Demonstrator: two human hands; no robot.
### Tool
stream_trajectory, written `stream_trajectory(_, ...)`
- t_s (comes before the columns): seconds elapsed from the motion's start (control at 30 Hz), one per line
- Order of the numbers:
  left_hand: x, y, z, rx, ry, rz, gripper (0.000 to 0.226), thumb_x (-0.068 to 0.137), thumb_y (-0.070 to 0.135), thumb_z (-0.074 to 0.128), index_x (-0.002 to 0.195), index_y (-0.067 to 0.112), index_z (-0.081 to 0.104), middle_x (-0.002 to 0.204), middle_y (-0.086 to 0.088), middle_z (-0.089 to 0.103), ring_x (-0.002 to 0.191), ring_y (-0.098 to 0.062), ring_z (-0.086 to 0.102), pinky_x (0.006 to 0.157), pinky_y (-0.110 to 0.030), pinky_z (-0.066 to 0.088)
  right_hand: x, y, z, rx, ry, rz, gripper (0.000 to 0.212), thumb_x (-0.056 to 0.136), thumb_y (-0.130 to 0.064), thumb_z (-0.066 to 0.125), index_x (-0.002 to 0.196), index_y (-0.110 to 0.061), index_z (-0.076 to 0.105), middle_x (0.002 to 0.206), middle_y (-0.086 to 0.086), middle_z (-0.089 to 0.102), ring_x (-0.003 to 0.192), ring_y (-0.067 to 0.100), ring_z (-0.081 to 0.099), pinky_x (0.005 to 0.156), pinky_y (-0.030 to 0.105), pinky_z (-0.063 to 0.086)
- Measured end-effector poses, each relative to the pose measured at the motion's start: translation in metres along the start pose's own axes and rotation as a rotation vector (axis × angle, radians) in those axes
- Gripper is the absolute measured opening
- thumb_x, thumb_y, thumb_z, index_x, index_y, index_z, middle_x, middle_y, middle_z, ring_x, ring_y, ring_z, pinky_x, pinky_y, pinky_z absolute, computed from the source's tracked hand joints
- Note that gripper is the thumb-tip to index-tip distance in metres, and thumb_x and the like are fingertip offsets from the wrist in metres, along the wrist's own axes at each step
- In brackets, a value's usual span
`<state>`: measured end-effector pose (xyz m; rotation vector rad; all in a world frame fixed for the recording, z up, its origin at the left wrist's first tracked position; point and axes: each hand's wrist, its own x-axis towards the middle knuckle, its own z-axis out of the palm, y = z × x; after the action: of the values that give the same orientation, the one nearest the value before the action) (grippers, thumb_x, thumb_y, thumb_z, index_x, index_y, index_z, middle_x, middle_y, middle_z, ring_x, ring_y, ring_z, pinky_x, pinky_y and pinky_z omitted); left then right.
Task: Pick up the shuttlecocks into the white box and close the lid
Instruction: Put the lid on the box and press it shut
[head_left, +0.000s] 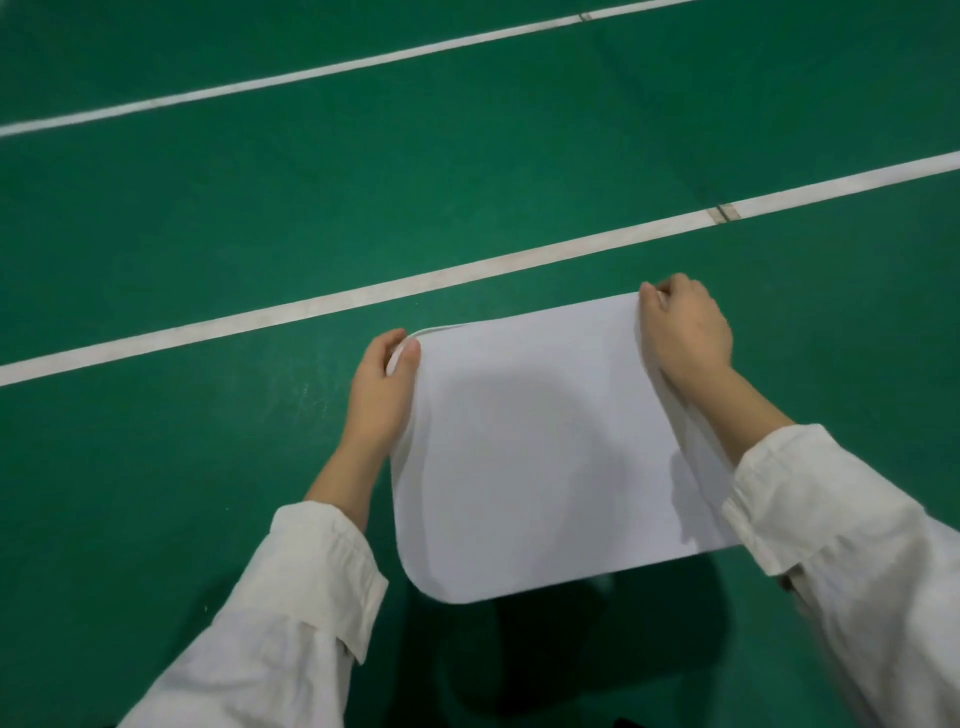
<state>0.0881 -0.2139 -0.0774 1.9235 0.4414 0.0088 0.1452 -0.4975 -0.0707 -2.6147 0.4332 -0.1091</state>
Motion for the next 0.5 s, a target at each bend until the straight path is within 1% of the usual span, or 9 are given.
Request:
stream_trajectory(0.07,-0.005,-0.007,-0.003,-0.074,-0.047,-0.060,0.039,0.094,0.035,0.047,0.131,0.024,0.045,0.128,0.008,0.051,0.114,-0.011,0.050,0.091,-0.028,0.039,0.000,0.010,-0.005,0.014,-0.035,0.100,0.054,0.094,-0.048,0.034,0.120,-0.004,0.049,0.119,0.017,0.057,0.105,0.037,0.055,0.080,0.039,0.041)
stream_trajectory(0.13,-0.013,-0.012,-0.003,-0.185,-0.096,-0.134,0.043,0.094,0.039,0.045,0.136,0.029,0.039,0.131,0.008,0.048,0.115,-0.014,0.050,0.093,-0.031,0.041,-0.005,0.014,-0.007,-0.075,-0.056,0.164,0.064,0.092,-0.057,0.030,0.119,-0.001,0.048,0.115,0.021,0.059,0.104,0.039,0.055,0.075,0.038,0.038)
stream_trajectory(0.2,-0.015,-0.009,-0.002,-0.284,-0.114,-0.188,0.045,0.095,0.041,0.042,0.139,0.035,0.033,0.133,0.005,0.047,0.115,-0.017,0.052,0.095,-0.035,0.043,-0.007,0.013,-0.006,-0.118,-0.054,0.186,0.067,0.091,-0.059,0.028,0.117,0.000,0.049,0.113,0.023,0.060,0.104,0.040,0.055,0.074,0.038,0.037)
stream_trajectory(0.23,-0.012,-0.006,-0.003,-0.297,-0.113,-0.183,0.044,0.095,0.040,0.042,0.138,0.036,0.032,0.133,0.005,0.048,0.115,-0.017,0.052,0.097,-0.037,0.043,-0.006,0.011,-0.005,-0.117,-0.051,0.198,0.068,0.091,-0.059,0.028,0.117,0.000,0.050,0.113,0.024,0.060,0.105,0.040,0.055,0.076,0.039,0.038)
stream_trajectory(0.3,-0.001,0.002,-0.004,-0.259,-0.107,-0.166,0.042,0.095,0.040,0.041,0.137,0.034,0.037,0.132,0.005,0.050,0.115,-0.016,0.053,0.099,-0.038,0.043,-0.001,0.007,-0.006,-0.103,-0.051,0.219,0.068,0.091,-0.060,0.028,0.116,0.000,0.051,0.113,0.023,0.060,0.106,0.040,0.055,0.080,0.039,0.040)
stream_trajectory(0.37,0.011,0.007,-0.005,-0.175,-0.102,-0.185,0.040,0.095,0.039,0.041,0.133,0.026,0.045,0.129,0.003,0.054,0.113,-0.018,0.054,0.099,-0.040,0.042,0.003,0.007,-0.007,-0.097,-0.046,0.241,0.069,0.090,-0.060,0.029,0.115,-0.001,0.052,0.114,0.023,0.060,0.106,0.040,0.055,0.082,0.039,0.040)
stream_trajectory(0.43,0.016,0.008,-0.002,-0.097,-0.115,-0.233,0.040,0.094,0.039,0.040,0.130,0.022,0.047,0.127,0.001,0.055,0.111,-0.021,0.054,0.099,-0.041,0.042,0.003,0.009,-0.006,-0.119,-0.044,0.250,0.069,0.090,-0.061,0.029,0.116,-0.001,0.052,0.114,0.023,0.060,0.107,0.040,0.055,0.080,0.039,0.040)
stream_trajectory(0.5,0.012,0.006,0.003,-0.083,-0.118,-0.237,0.037,0.095,0.037,0.038,0.127,0.021,0.048,0.122,0.000,0.056,0.107,-0.021,0.055,0.095,-0.038,0.043,0.000,0.010,-0.004,-0.144,-0.035,0.242,0.070,0.091,-0.060,0.028,0.117,0.000,0.050,0.114,0.024,0.060,0.106,0.040,0.055,0.076,0.038,0.037)
